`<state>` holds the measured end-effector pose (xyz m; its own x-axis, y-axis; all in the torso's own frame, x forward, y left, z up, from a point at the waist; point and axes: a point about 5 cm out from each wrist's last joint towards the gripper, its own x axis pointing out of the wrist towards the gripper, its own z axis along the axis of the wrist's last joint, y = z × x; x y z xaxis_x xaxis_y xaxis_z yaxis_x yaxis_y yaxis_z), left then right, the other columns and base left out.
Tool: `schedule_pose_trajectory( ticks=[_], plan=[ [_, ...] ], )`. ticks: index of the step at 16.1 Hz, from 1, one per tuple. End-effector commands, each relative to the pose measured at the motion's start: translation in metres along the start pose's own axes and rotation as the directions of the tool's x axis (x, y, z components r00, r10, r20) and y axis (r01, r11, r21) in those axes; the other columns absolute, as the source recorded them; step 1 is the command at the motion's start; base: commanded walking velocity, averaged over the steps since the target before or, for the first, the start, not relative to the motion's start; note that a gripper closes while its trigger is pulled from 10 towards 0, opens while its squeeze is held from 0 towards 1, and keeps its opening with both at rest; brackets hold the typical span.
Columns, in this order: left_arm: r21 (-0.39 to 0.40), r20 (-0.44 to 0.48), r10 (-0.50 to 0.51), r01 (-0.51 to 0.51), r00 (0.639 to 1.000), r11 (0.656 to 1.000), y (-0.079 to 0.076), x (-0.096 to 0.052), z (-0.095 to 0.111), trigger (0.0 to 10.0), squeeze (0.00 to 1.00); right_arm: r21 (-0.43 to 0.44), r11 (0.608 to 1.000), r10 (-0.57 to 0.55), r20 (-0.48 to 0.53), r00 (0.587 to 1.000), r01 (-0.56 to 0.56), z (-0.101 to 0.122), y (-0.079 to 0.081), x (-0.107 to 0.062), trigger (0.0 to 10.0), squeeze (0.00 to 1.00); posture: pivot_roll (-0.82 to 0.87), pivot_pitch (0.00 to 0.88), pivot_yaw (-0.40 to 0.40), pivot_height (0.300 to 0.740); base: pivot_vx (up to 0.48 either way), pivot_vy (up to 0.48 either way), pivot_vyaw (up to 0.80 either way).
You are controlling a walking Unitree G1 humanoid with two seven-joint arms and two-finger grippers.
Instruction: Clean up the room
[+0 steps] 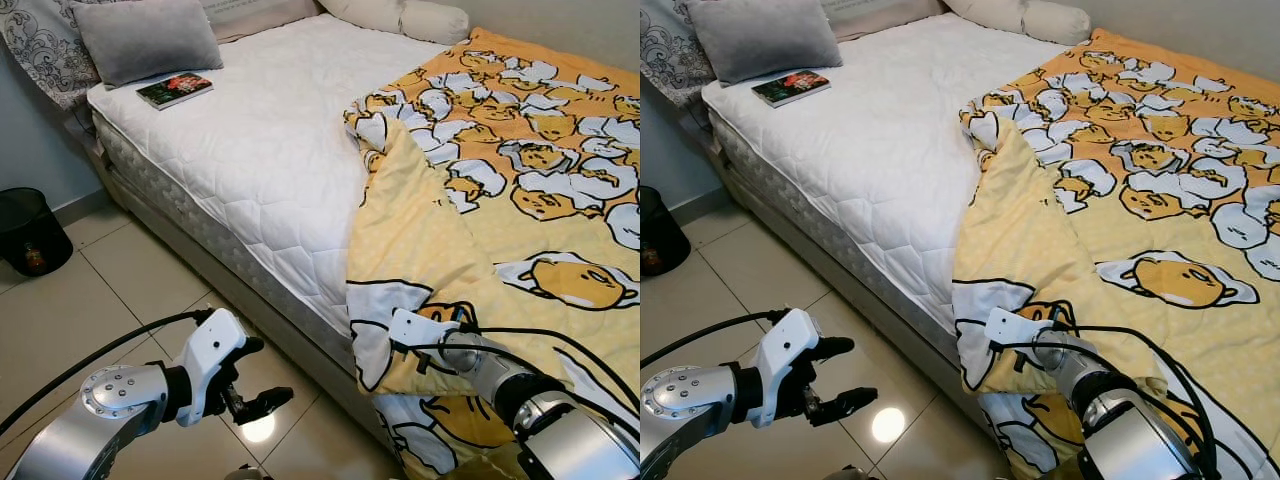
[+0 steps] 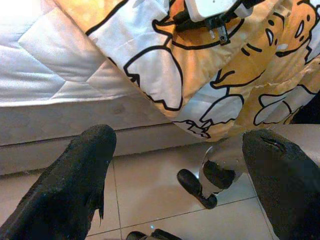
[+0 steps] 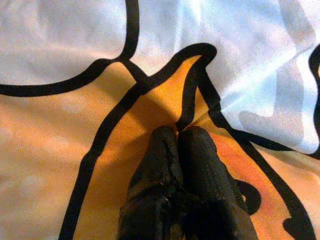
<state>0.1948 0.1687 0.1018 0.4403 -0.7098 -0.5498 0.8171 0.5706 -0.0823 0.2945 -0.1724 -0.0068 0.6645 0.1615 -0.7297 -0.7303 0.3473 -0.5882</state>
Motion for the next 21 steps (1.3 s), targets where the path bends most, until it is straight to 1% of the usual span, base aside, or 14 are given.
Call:
schedule_pose_trajectory(
  ticks=[1, 3, 5, 6, 7, 8, 10, 14, 15, 16, 17, 21],
  plan=[
    [0.006, -0.007, -0.017, 0.017, 1.000, 1.000, -0.002, -0.001, 0.000, 10.0, 0.00, 0.042, 0.999, -0.012, 0.016, 1.000, 0.012, 0.003, -0.007, 0.000, 0.0, 0.00, 0.14, 0.000, -0.016, 0.740, 0.000, 0.000, 0.00],
    [0.007, -0.006, -0.016, 0.016, 1.000, 1.000, -0.002, -0.001, 0.000, 10.0, 0.00, 0.063, 0.998, -0.013, 0.026, 1.000, 0.012, 0.003, -0.007, 0.000, 0.0, 0.00, 0.14, 0.000, -0.016, 0.740, 0.000, 0.000, 0.00],
    [0.007, -0.005, -0.005, 0.005, 1.000, 1.000, -0.002, -0.001, 0.000, 10.0, 0.00, 0.185, 0.983, -0.004, 0.108, 0.994, -0.016, 0.009, -0.009, -0.002, 0.0, 0.00, 0.15, 0.000, -0.023, 0.740, 0.000, 0.000, 0.00],
    [0.006, -0.005, 0.000, 0.000, 1.000, 1.000, -0.001, -0.002, -0.001, 10.0, 0.00, 0.200, 0.979, 0.001, 0.127, 0.992, -0.027, 0.009, -0.009, -0.002, 0.0, 0.00, 0.15, 0.000, -0.023, 0.740, 0.000, 0.000, 0.00],
    [0.005, -0.003, 0.010, -0.010, 1.000, 1.000, -0.001, -0.003, -0.001, 10.0, 0.00, 0.243, 0.968, 0.023, 0.177, 0.984, -0.066, 0.009, -0.007, -0.004, 0.0, 0.00, 0.15, 0.000, -0.025, 0.740, 0.000, 0.000, 0.00],
    [0.004, -0.001, 0.016, -0.016, 1.000, 1.000, 0.000, -0.003, -0.001, 10.0, 0.00, 0.283, 0.955, 0.031, 0.201, 0.979, -0.088, 0.009, -0.006, -0.005, 0.0, 0.00, 0.15, 0.000, -0.025, 0.740, 0.000, 0.000, 0.00],
    [0.003, 0.001, 0.025, -0.025, 1.000, 1.000, 0.001, -0.005, -0.001, 10.0, 0.00, 0.299, 0.945, 0.056, 0.251, 0.966, -0.132, 0.009, -0.005, -0.007, 0.0, 0.00, 0.15, 0.000, -0.025, 0.740, 0.000, 0.000, 0.00],
    [0.005, 0.005, 0.031, -0.031, 0.999, 0.999, 0.002, -0.005, -0.001, 10.0, 0.00, 0.307, 0.938, 0.068, 0.288, 0.955, -0.160, 0.008, -0.007, -0.010, 0.0, 0.00, 0.15, 0.000, -0.025, 0.740, 0.000, 0.000, 0.00],
    [0.006, 0.005, 0.034, -0.034, 0.999, 0.999, 0.003, -0.006, -0.001, 10.0, 0.00, 0.314, 0.944, 0.019, 0.266, 0.964, -0.105, 0.007, -0.013, -0.010, 3.5, 0.00, 0.15, 0.000, -0.027, 0.740, 0.000, 0.000, 0.00],
    [0.007, 0.005, 0.036, -0.036, 0.999, 0.999, 0.003, -0.006, -0.001, 10.0, 0.00, 0.333, 0.939, -0.002, 0.254, 0.967, -0.085, 0.006, -0.017, -0.010, 10.0, 0.00, 0.15, 0.000, -0.027, 0.740, 0.000, 0.000, 0.00],
    [0.007, 0.005, 0.037, -0.037, 0.999, 0.999, 0.003, -0.006, -0.001, 10.0, 0.00, 0.336, 0.939, -0.018, 0.249, 0.968, -0.069, 0.005, -0.019, -0.010, 10.0, 0.91, 0.15, 0.000, -0.027, 0.740, 0.000, 0.000, 0.00],
    [0.007, 0.005, 0.037, -0.037, 0.999, 0.999, 0.003, -0.006, -0.001, 10.0, 0.00, 0.336, 0.939, -0.018, 0.249, 0.968, -0.069, 0.005, -0.019, -0.010, 10.0, 0.91, 0.15, 0.000, -0.027, 0.740, 0.000, 0.000, 0.00]
  ],
)
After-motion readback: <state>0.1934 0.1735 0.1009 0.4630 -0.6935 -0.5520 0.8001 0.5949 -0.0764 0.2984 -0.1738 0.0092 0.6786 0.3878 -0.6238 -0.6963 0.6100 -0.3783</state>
